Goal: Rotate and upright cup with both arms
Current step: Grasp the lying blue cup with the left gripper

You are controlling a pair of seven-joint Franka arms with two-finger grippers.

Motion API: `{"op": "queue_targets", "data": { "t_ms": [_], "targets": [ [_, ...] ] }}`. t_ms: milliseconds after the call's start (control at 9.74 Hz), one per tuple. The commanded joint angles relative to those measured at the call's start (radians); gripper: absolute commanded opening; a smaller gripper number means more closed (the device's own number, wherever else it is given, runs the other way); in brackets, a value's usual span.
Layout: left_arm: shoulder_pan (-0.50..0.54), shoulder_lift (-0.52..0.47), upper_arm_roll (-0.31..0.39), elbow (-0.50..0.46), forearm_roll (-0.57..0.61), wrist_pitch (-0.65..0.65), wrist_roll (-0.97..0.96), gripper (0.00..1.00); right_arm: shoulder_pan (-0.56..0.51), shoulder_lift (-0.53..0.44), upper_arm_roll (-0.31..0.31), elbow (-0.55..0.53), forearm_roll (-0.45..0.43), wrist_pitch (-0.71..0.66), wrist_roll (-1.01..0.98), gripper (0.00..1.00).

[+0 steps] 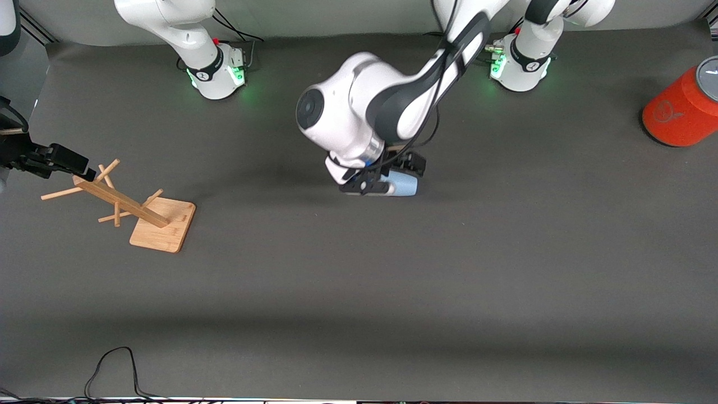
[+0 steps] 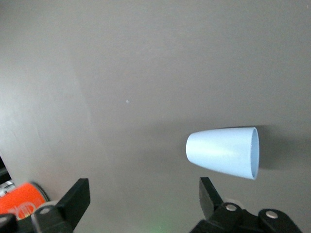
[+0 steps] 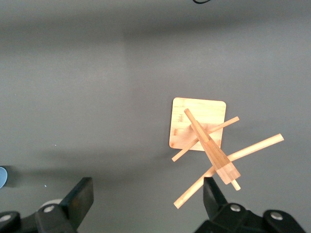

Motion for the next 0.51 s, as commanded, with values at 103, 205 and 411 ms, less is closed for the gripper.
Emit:
{"op": "queue_targets", "data": {
  "t_ms": [103,205,411],
  "targets": [
    [-0.029,0.098,0.015,0.061,0.031,0.078,0.108,1.0,0.012,-0.008,-0.001,-0.005,-0.011,0.013,-0.021,1.0],
    [-0.029,0.115,0.014,0.058,0.031,0.104,0.125,1.0,0.011,-0.008,0.001,-0.005,-0.011,0.013,-0.025,1.0],
    [-0.05,0.178,0.014,0.058,0.031,0.154,0.128,1.0,0.011,-0.011,0.001,-0.003,-0.011,0.01,-0.032,1.0]
  ]
}}
